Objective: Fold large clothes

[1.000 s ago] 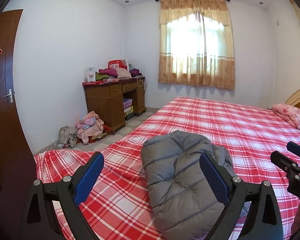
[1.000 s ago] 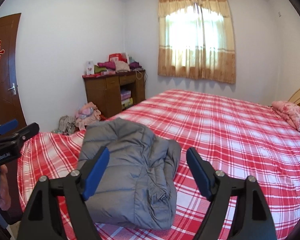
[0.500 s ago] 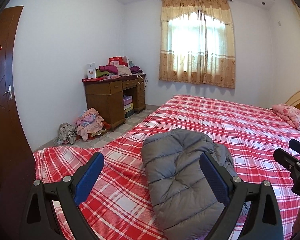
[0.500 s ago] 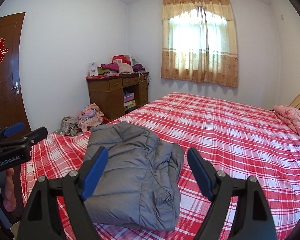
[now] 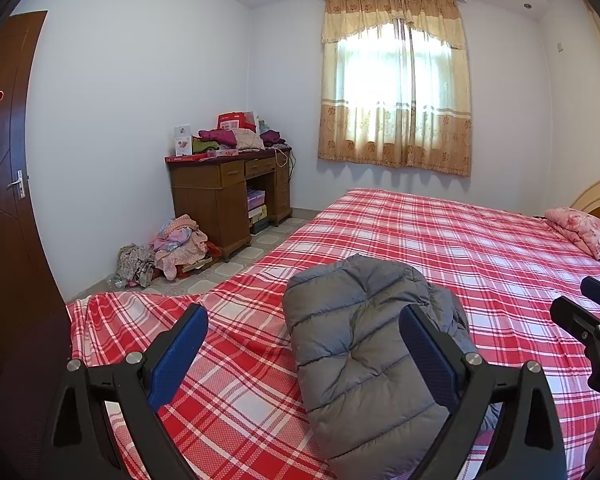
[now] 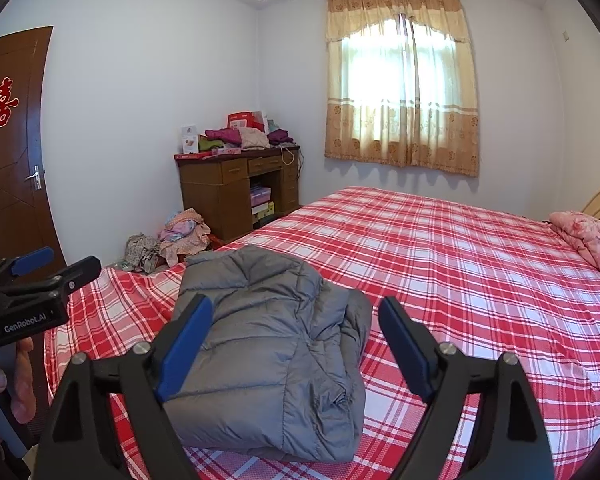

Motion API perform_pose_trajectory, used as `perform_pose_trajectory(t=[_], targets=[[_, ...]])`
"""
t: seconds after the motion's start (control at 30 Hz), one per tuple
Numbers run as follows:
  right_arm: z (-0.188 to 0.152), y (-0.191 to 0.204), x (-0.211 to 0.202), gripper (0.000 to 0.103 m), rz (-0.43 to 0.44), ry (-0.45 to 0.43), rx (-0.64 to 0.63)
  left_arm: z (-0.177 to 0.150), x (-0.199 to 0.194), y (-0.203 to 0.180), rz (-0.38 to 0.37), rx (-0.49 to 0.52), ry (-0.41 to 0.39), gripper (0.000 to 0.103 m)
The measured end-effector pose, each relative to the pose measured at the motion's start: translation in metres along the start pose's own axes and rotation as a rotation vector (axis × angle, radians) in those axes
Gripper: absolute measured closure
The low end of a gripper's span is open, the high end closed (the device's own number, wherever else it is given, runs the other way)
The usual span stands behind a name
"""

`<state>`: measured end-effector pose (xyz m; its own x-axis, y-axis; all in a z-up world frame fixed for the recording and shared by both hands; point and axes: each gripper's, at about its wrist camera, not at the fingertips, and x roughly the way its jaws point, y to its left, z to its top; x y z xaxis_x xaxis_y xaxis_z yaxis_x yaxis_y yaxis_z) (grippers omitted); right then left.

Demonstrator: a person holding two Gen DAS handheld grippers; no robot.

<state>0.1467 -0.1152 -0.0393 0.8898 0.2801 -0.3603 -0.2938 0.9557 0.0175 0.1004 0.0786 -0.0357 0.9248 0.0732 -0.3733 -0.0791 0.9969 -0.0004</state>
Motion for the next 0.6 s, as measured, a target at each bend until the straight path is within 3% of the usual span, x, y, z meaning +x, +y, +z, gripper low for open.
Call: perform_pose_trajectory(t=[0.6], targets=[[-0.0043,-0.0018,-0.0058,0.016,0.01,0.004,0.008,-0.0016,0.0023,-0.0011,0.003,0.003,0.003,0.006]])
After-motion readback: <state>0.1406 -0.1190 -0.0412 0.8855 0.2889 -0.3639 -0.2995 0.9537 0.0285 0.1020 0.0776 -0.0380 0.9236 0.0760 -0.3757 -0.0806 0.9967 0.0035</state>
